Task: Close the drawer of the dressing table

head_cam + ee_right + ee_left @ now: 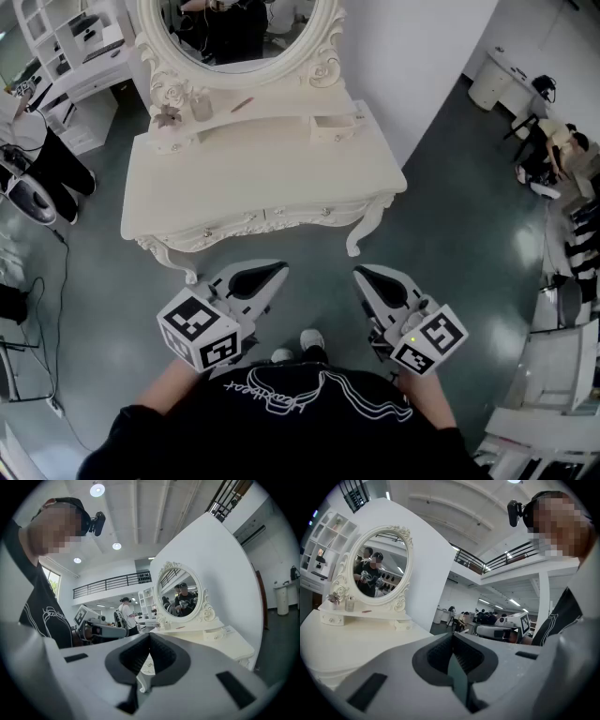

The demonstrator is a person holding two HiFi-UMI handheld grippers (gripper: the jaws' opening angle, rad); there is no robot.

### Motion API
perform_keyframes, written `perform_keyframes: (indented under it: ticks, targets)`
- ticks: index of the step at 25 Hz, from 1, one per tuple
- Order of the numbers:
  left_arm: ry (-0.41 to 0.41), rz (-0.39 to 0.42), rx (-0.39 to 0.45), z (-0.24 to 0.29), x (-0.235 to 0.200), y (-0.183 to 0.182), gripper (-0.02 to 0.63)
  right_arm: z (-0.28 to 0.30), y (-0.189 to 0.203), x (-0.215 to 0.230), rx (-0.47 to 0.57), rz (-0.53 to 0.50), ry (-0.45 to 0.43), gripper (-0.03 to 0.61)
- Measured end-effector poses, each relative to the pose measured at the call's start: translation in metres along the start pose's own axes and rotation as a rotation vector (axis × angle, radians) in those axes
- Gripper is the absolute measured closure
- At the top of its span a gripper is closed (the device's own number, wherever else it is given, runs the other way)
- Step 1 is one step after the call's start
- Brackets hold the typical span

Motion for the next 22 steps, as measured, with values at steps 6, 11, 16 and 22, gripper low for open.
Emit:
perform_keyframes:
  ticks: [6, 11, 16, 22]
  targets:
    - [0.005, 0.005, 0.012, -0.011, -0.002, -0.003, 0.61, 0.002, -0.006, -0.009, 0.04, -0.007, 0.021, 0.575]
    - [0.01, 0.002, 0.028, -0.023, -0.007, -0.003, 0.611, 0.004, -0.008, -0.018, 0.05, -0.027, 0.028, 0.444]
    - [0.019, -0.003, 0.035, -0.032, -0.011, 0.0, 0.61, 0.007, -0.003, -0.02, 0.026, -0.01, 0.087, 0.282]
    - [0.019, -0.005, 0.039, -0.034, -0.017, 0.001, 0.61, 0.011, 0.0, -0.019, 0.004, -0.025, 0.106, 0.261]
Point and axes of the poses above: the fingertips, and each gripper's own axes: z forward along the fingers, x to its right, y out of its underside, the point moved 10 cm from there along -z, backward along the fingers, and after that the axes turned 1 degree about z, right-handed, at the moved point
